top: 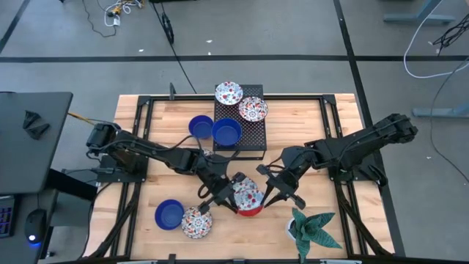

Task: Pick & Place Mini bowls
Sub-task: Stack the top red patterned bowl on the red patterned bowl on the shelf

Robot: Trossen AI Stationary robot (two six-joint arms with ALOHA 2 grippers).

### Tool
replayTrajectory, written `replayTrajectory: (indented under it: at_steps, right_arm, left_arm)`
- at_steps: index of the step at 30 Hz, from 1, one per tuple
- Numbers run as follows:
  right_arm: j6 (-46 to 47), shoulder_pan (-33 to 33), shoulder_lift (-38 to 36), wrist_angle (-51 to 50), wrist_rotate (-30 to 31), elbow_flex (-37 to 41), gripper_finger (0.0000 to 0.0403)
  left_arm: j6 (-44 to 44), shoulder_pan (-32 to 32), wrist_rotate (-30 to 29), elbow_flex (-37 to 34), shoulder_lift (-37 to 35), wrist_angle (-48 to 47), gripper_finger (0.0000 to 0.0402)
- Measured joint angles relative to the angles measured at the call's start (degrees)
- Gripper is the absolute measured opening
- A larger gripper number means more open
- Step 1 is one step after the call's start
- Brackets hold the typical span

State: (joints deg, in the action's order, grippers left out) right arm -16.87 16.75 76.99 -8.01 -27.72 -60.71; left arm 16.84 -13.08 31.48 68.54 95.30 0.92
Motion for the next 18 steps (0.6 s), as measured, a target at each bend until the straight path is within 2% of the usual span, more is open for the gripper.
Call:
replayTrajectory:
  at_steps: [4, 7, 11, 14, 18]
  right_arm:
    - [-0.2, -0.4, -1.5, 2.0, 0.1, 0.0, 0.012]
    - [-0.5, -0.4, -5.0, 0.9, 0.9, 0.0, 0.0146]
    - [1.9, 1.0, -10.4, -5.5, 9.8, 0.0, 0.0155]
    - [4.9, 2.7, -13.1, -11.8, 17.9, 0.0, 0.0151]
    - [10.1, 5.2, -13.8, -15.1, 25.1, 1.6, 0.0137]
  left_arm:
    - [-1.7, 0.0, -0.4, 0.0, 0.1, -0.1, 0.0013]
    - [-3.4, -0.1, -3.0, 0.0, -0.1, -1.1, 0.0013]
    - [-3.8, -0.5, -6.7, 2.3, -1.8, -6.5, 0.0013]
    - [-2.7, -1.4, -13.3, 7.5, -3.1, -15.9, 0.0014]
    - [-2.2, -2.4, -30.1, 18.8, -3.3, -33.8, 0.0013]
